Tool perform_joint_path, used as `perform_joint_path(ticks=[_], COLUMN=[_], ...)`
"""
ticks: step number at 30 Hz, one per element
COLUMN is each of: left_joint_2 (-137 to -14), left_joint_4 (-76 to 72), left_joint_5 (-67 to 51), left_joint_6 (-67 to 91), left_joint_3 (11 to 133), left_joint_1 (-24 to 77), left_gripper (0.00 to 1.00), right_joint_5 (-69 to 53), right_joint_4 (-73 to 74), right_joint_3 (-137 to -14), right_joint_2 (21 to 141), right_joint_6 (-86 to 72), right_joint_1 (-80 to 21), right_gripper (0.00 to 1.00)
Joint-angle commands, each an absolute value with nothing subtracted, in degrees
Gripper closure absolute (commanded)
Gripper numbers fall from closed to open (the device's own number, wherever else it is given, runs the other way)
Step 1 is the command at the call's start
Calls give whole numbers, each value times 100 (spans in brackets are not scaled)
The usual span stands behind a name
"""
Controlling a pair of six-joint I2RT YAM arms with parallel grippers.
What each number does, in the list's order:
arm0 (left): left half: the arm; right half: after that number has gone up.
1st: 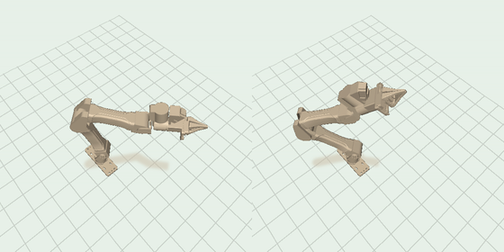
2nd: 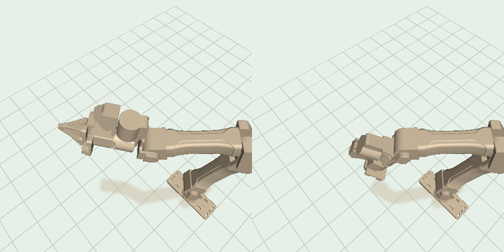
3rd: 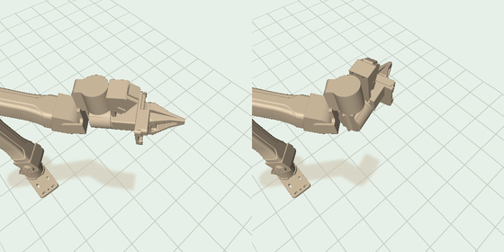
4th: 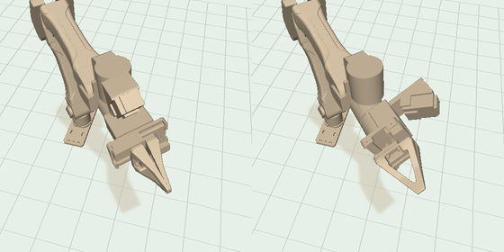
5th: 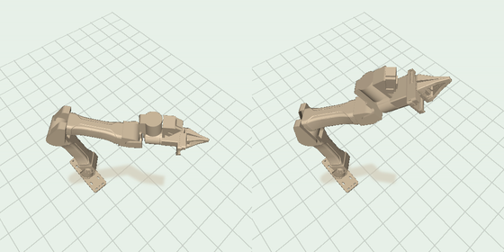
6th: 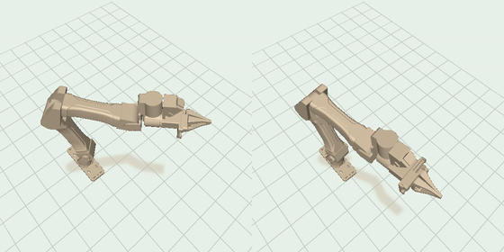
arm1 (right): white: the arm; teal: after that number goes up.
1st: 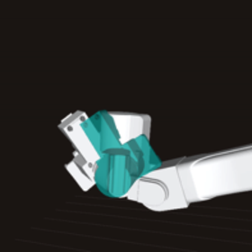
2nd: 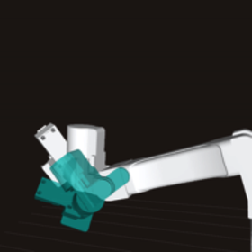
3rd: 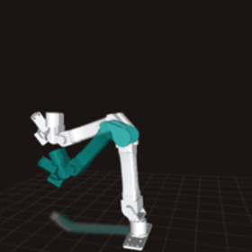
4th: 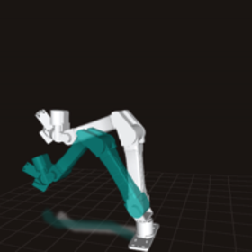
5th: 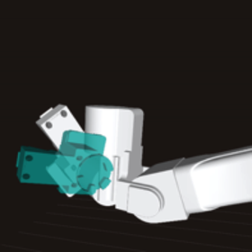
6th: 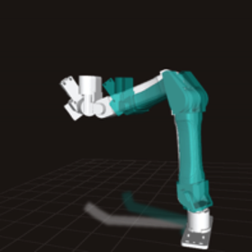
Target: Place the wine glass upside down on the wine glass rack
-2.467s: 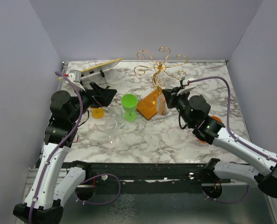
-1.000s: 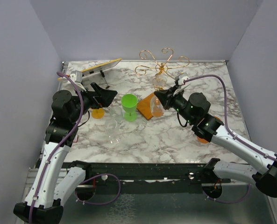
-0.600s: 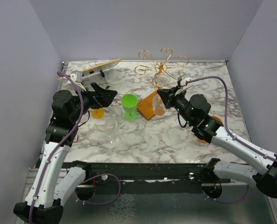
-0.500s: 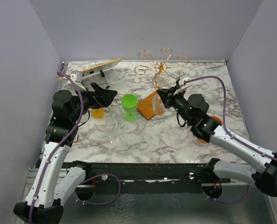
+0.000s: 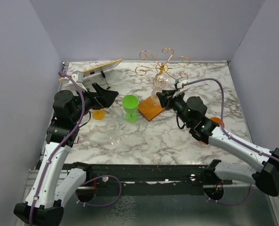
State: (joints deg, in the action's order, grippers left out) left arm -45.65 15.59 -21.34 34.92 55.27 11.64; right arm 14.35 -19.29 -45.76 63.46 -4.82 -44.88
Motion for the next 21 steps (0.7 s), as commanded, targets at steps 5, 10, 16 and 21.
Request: perform_joint_path(ticks=[5, 10, 16, 21], left_joint_2=[-4639, -4686, -5092, -5298], left_joint_4=[1600, 1612, 2003, 2180], left_joint_5=[-2175, -2226, -2586, -2410], left_joint_6=[3463, 3463, 3197, 3016], left_joint_3=[5578, 5590, 5831, 5831], left_joint_1=[1163, 1160, 1160, 1160], left_gripper=[1, 1, 1, 2], right_joint_5=[1673, 1629, 1360, 1300], right_joint_4=[-2043, -1987, -1632, -882], right_joint_3=[-4614, -4555, -4410, -4335], right_joint_2=[6405, 6199, 5712, 5019], right_joint_6=[-523, -600, -675, -959], right_joint_1=[-4502, -4499, -4500, -4498], right_gripper=[56, 45, 37, 36])
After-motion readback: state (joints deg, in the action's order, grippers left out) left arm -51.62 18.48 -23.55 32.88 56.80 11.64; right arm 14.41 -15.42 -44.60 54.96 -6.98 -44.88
